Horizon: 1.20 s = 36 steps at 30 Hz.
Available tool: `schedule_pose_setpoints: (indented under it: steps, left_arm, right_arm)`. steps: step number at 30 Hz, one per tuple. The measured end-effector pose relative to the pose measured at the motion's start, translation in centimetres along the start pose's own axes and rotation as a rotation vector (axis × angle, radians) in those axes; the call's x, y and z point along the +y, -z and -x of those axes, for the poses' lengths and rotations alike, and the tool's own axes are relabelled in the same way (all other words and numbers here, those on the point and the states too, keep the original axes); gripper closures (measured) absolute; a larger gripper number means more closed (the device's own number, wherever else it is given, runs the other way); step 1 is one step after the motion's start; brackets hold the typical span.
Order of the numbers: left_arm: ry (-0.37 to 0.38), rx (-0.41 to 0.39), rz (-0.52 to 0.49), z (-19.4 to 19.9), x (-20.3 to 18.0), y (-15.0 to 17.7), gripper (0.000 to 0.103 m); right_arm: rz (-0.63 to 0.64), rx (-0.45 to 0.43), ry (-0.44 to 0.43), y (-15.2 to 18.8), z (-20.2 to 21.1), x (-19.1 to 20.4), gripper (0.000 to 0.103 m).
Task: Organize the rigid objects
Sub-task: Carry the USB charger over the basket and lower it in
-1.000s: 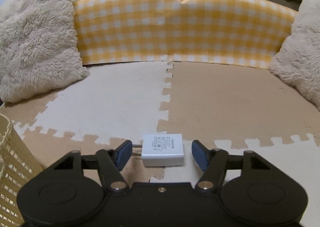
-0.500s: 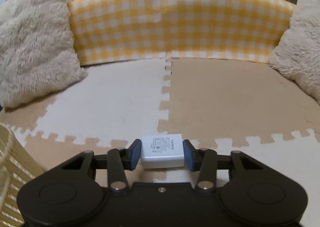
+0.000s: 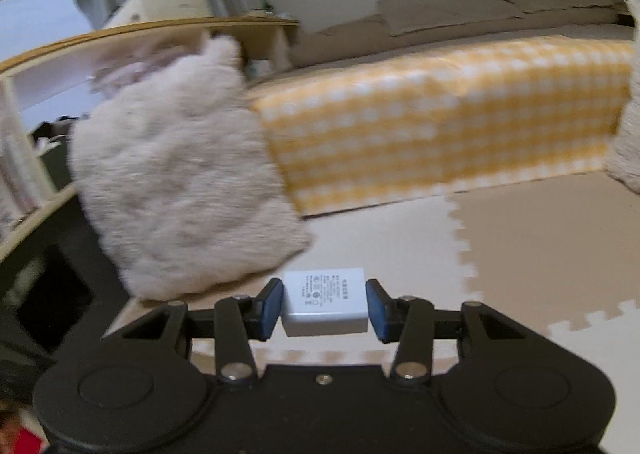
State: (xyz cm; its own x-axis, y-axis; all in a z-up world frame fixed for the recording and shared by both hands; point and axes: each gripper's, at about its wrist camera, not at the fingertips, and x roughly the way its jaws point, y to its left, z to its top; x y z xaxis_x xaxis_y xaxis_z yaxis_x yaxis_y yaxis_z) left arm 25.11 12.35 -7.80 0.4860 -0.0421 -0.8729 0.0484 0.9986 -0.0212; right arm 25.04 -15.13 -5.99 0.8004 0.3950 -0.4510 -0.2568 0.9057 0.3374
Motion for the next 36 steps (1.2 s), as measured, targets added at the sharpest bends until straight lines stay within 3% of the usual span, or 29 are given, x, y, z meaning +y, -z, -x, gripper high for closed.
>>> schedule_pose_setpoints:
  steps: [5, 11, 18, 22, 31, 36]
  left_arm:
    - [0.014, -0.001, 0.018, 0.0, 0.3, 0.0, 0.094]
    - [0.020, -0.012, 0.032, 0.2, 0.4, -0.1, 0.094]
    - [0.037, -0.007, 0.046, 0.1, 0.8, -0.1, 0.094]
    - [0.045, -0.007, 0.055, 0.1, 0.9, -0.1, 0.095]
    - [0.047, -0.009, 0.061, 0.0, 1.0, -0.2, 0.097]
    - [0.045, -0.009, 0.060, 0.0, 1.0, -0.2, 0.098]
  right_arm:
    - [0.080, 0.071, -0.093, 0.8, -0.2, 4.4, 0.057]
    - [0.296, 0.245, -0.135, 3.5, -2.6, 8.9, 0.057]
    - [0.324, 0.386, -0.141, 5.6, -5.7, 11.4, 0.057]
    - [0.326, 0.433, -0.143, 5.8, -7.6, 11.7, 0.057]
    - [0.343, 0.448, -0.146, 6.2, -9.8, 11.9, 0.056]
    - [0.384, 0.460, -0.152, 6.7, -9.7, 12.5, 0.041]
